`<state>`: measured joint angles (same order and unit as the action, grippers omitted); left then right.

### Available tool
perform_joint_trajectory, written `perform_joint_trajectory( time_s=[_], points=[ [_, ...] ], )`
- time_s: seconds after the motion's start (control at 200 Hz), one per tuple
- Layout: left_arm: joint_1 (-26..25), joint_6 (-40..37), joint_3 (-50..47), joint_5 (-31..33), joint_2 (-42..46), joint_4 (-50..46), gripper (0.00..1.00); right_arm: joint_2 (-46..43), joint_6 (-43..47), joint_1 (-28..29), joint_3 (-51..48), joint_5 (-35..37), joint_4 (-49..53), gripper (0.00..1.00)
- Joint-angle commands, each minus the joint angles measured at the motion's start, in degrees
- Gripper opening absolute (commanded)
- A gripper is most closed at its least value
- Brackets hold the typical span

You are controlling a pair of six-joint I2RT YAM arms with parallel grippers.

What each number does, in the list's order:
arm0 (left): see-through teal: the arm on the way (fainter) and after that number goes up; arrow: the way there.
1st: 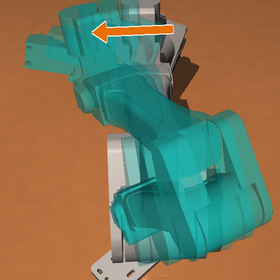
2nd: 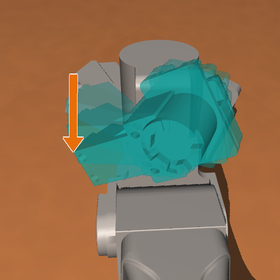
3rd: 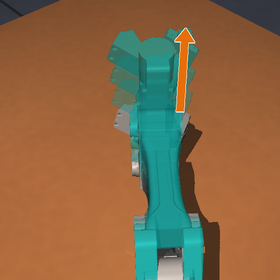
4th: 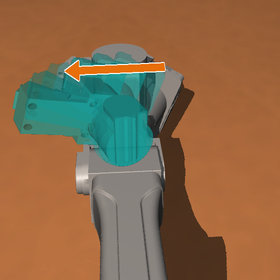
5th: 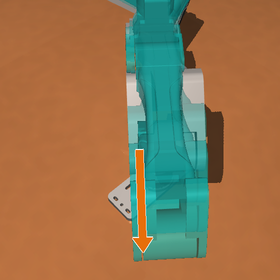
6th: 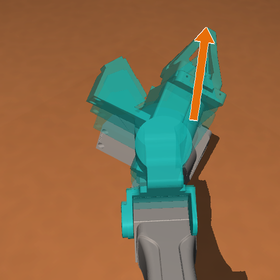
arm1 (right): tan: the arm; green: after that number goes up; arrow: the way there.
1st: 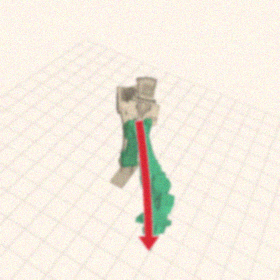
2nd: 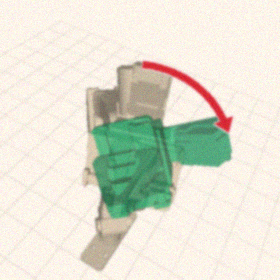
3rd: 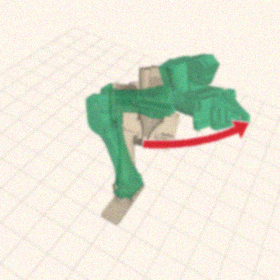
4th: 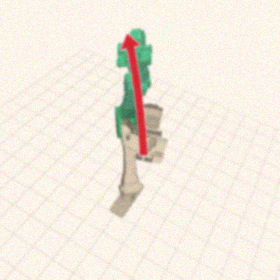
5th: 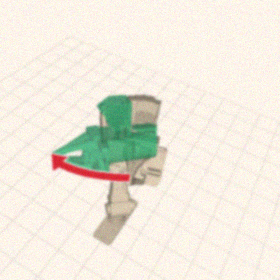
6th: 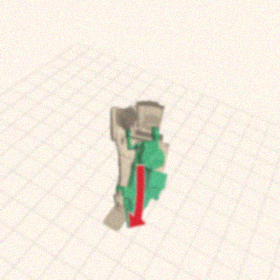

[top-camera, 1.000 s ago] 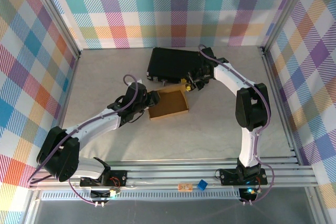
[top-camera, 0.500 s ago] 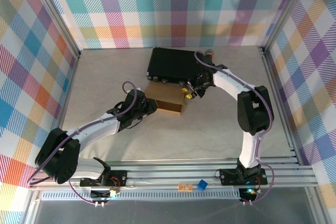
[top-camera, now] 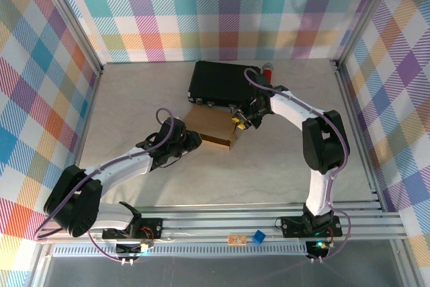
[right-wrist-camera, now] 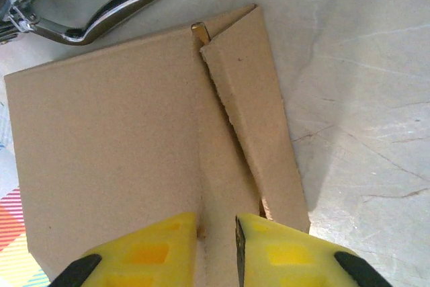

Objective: Fold the paper box

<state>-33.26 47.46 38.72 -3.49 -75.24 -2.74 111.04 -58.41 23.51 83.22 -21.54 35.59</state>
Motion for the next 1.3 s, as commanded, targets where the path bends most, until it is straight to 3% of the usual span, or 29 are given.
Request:
perform_joint_trajectory(
  time_s=[0.0, 0.155, 0.31, 0.47, 0.595, 0.865, 1.13, 1.295],
  points=[
    [-0.49, 2.83, 2.15, -3.27, 4.44, -5.26, 0.47, -0.74, 1.62, 0.31, -0.13, 1.13, 0.70, 0.22],
    [-0.54, 6.68, 7.22, -6.09, 9.87, -20.30, 0.59, 0.28, 2.16, 0.31, 1.40, 1.40, 1.62, 0.21],
    [0.29, 9.07, 14.18, -1.01, 17.69, -35.29, 0.65, 0.97, 3.04, 0.31, 3.24, 2.12, 2.59, 0.22],
    [9.91, 7.26, 24.32, -4.32, 12.79, -46.19, 0.67, 1.54, 4.04, 0.31, 5.06, 2.56, 3.61, 0.22],
    [16.32, 2.17, 29.36, -9.11, 2.96, -44.86, 0.69, 1.81, 4.87, 0.31, 6.01, 2.42, 4.48, 0.23],
    [19.57, -8.23, 36.52, -14.56, -17.96, -37.38, 0.66, 0.16, 6.91, 0.32, 4.14, 1.80, 5.75, 0.27],
    [19.65, -11.53, 31.97, -15.23, -23.19, -32.71, 0.51, 0.05, 7.94, 0.42, 1.00, 0.63, 4.58, 0.27],
    [19.11, -11.10, 25.23, -15.53, -22.97, -29.42, 0.49, 0.14, 9.56, 0.34, 0.10, 1.49, 4.82, 0.27]
  ],
)
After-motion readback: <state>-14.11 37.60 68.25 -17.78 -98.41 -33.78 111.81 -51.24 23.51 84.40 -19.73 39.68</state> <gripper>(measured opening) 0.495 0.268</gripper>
